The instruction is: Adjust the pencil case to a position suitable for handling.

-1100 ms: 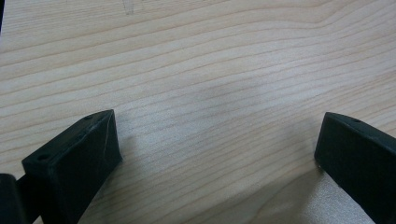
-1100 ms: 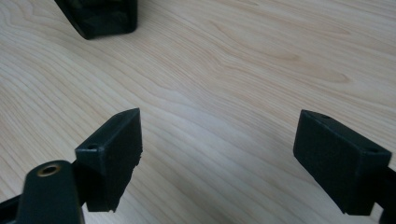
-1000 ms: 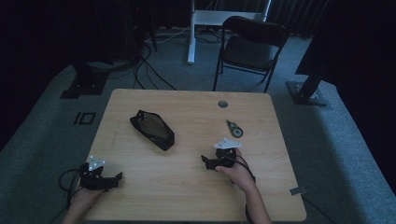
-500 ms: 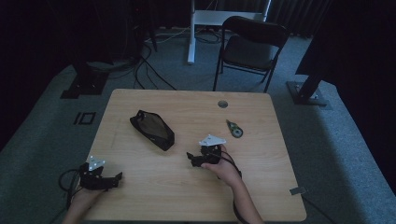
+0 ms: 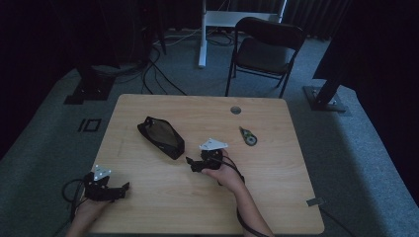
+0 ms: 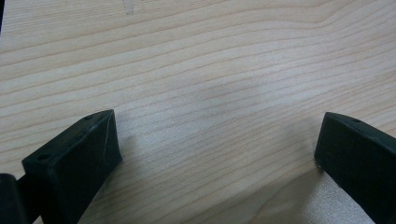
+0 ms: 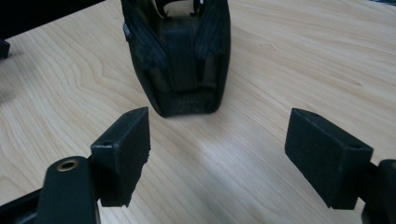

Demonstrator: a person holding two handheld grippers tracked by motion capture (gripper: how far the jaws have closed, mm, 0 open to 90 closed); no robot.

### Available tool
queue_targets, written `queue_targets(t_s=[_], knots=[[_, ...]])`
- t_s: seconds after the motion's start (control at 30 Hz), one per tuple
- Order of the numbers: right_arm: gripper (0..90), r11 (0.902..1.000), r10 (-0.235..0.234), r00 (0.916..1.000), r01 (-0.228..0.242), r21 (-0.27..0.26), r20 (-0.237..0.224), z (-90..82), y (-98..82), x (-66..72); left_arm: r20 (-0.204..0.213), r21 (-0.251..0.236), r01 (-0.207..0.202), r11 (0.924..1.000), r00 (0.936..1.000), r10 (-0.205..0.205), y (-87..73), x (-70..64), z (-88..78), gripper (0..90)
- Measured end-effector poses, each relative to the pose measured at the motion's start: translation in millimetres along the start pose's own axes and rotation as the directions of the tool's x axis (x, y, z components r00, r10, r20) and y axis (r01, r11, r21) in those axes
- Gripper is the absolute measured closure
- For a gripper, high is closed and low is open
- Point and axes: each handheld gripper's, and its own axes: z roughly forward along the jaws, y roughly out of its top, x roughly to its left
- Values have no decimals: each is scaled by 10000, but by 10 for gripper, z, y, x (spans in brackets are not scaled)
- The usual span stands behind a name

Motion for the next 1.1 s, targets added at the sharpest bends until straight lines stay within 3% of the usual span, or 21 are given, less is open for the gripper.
queue_targets(t_s=[0.17,0.43,0.67,0.73,0.83,0.93,0.97,1.0,1.1], knots=[[231,10000,-48,10000,48,-20,-23,69,47,44,-1,-2,1,10000,10000,-1,0,0,0,1],[320,9990,-420,9990,423,-169,173,185,133,135,2,15,-6,10000,10000,6,0,0,-1,1],[452,9984,-529,9984,532,-186,175,304,167,161,0,13,0,10000,10000,0,0,0,-1,1],[533,9980,-614,9979,617,-148,183,347,179,157,1,12,1,10000,10000,-1,0,0,-1,1],[552,9986,-502,9987,503,-144,57,371,187,145,0,11,-1,10000,10000,1,0,0,-1,1],[623,9968,-794,9968,794,74,14,397,193,150,2,14,-4,10000,10000,4,0,0,-1,1],[688,9974,-693,9973,697,157,-222,403,202,153,1,16,-8,10000,10000,8,0,1,-2,1],[721,9971,-723,9972,726,219,-179,408,203,152,0,16,-3,10000,10000,3,0,0,-1,1],[728,9966,-742,9967,752,328,-320,409,206,154,0,17,-8,10000,10000,8,0,0,-2,1]])
